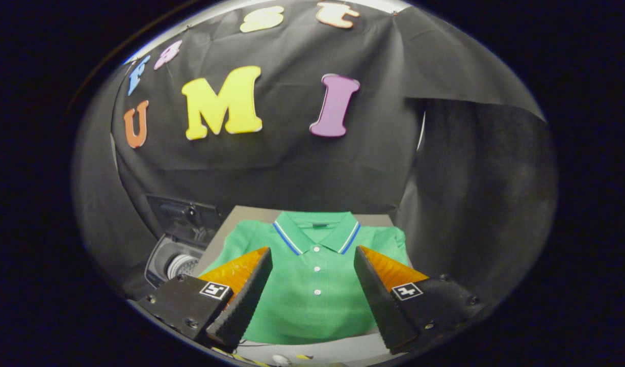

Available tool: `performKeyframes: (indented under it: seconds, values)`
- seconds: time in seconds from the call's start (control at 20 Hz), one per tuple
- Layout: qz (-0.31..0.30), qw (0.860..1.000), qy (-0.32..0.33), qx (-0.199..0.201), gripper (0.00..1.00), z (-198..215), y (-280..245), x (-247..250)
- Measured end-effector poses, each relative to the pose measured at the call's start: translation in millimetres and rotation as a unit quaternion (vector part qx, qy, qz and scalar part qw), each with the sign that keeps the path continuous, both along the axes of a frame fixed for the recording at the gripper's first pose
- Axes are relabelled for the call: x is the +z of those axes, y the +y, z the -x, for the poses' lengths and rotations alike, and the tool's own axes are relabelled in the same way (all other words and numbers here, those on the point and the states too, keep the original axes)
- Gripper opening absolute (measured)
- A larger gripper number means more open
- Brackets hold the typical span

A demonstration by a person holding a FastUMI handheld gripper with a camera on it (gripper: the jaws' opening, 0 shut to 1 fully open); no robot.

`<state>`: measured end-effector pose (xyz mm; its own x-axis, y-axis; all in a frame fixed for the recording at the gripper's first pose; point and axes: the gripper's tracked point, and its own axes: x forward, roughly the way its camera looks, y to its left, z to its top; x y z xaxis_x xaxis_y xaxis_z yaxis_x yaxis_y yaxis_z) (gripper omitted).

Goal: Put the clothes into the washing machine and then close the washing machine lid.

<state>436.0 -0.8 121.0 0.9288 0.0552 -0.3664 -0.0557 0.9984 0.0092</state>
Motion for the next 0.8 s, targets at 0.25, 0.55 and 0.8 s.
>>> performKeyframes:
  seconds: [0.25, 0.55, 0.8]
  values:
    - [0.015, 0.996, 0.081, -0.015, 1.0, -28, -3, -54]
    - [-0.014, 0.994, 0.103, -0.013, 0.98, -31, -1, -65]
    - [-0.026, 0.995, 0.099, 0.012, 0.93, -33, 5, -61]
